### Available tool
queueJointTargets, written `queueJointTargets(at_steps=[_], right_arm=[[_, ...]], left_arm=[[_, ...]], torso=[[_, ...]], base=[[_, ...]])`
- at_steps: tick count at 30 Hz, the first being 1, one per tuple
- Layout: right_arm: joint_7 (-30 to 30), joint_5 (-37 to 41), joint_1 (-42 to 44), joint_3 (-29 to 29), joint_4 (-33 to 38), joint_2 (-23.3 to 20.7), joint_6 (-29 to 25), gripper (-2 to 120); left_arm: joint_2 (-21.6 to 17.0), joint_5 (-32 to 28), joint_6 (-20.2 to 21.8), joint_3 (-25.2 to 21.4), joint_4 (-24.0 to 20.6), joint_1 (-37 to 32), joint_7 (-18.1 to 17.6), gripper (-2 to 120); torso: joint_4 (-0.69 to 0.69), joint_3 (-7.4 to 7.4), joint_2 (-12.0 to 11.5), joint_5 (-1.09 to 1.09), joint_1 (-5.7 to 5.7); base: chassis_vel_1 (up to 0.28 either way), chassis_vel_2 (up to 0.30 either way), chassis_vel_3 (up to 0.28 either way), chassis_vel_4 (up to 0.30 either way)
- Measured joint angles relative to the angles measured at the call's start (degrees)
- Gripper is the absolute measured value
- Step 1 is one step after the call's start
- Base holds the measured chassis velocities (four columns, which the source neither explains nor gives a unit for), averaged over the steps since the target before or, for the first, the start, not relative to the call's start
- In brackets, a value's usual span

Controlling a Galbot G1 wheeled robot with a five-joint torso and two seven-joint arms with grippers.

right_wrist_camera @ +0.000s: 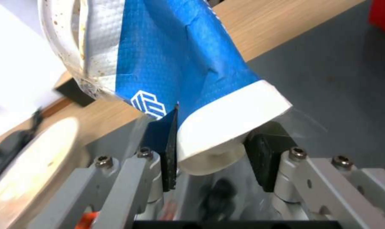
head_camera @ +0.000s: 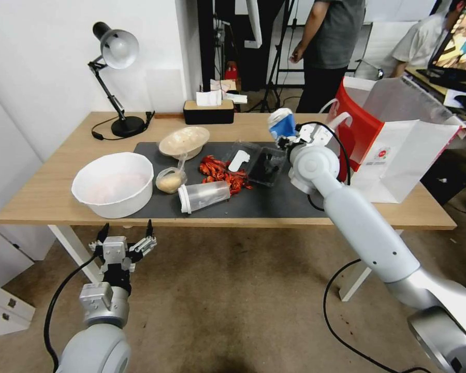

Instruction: Pick up the trash from the table and place it into the takeout bag.

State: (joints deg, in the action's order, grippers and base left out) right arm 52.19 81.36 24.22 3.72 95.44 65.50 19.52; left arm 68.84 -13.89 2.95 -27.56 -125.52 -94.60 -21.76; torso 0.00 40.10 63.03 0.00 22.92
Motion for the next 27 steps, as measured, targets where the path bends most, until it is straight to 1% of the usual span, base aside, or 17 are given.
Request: queueJointTargets(at_steps=[8,9,12,13,15,16,19,22,27], right_arm=[[-0.24,2.02,2.13,-0.22,8.09,-2.38,0.37,33],[-0.24,2.02,2.13,-0.22,8.09,-2.38,0.37,33],[-0.84,2.09,2.37,-1.04,11.45,-4.04,0.29,33],[-0.84,2.09,2.37,-1.04,11.45,-4.04,0.29,33],[-1.19,2.11,2.21,-2.02,13.26,-5.46,0.2,33],[-1.19,2.11,2.21,-2.02,13.26,-5.46,0.2,33],[-1.55,1.85,1.13,-4.0,15.36,-7.6,-0.3,33],[-1.83,1.3,-0.01,-5.47,15.97,-8.69,-1.08,32],[-1.85,1.15,-2.83,-7.6,15.53,-10.23,-1.82,32]], left_arm=[[0.0,-0.01,-0.01,-0.44,-0.77,-0.2,-0.09,100],[0.0,-0.01,-0.01,-0.44,-0.77,-0.2,-0.09,100],[0.11,0.01,-0.01,-0.47,-0.82,-0.26,-0.11,100],[0.11,0.01,-0.01,-0.47,-0.82,-0.26,-0.11,100],[0.3,0.25,-0.01,-0.28,-0.82,-0.27,-0.11,100],[0.3,0.25,-0.01,-0.28,-0.82,-0.27,-0.11,100],[0.52,0.61,0.01,-0.12,-1.12,-0.42,-0.11,100],[0.75,0.75,0.02,-0.06,-1.15,-0.48,-0.11,100],[0.92,0.79,-0.01,-0.04,-1.15,-0.51,-0.11,100]], torso=[[0.0,0.0,0.0,0.0,0.0],[0.0,0.0,0.0,0.0,0.0],[0.0,0.0,0.0,0.0,0.0],[0.0,0.0,0.0,0.0,0.0],[0.0,0.0,0.0,0.01,0.0],[0.0,0.0,0.0,0.01,0.0],[-0.01,0.0,0.0,0.01,0.0],[0.0,0.0,0.0,0.01,0.0],[0.01,0.0,0.0,0.0,0.0]], base=[[0.0,0.0,0.0,0.0],[0.0,0.0,0.0,0.0],[0.0,0.0,0.0,0.0],[0.0,0.0,0.0,0.0],[0.0,0.0,0.0,0.0],[0.0,0.0,0.0,0.0],[0.0,0.0,0.0,0.0],[0.0,0.0,0.0,0.0],[0.0,0.0,0.0,0.0]])
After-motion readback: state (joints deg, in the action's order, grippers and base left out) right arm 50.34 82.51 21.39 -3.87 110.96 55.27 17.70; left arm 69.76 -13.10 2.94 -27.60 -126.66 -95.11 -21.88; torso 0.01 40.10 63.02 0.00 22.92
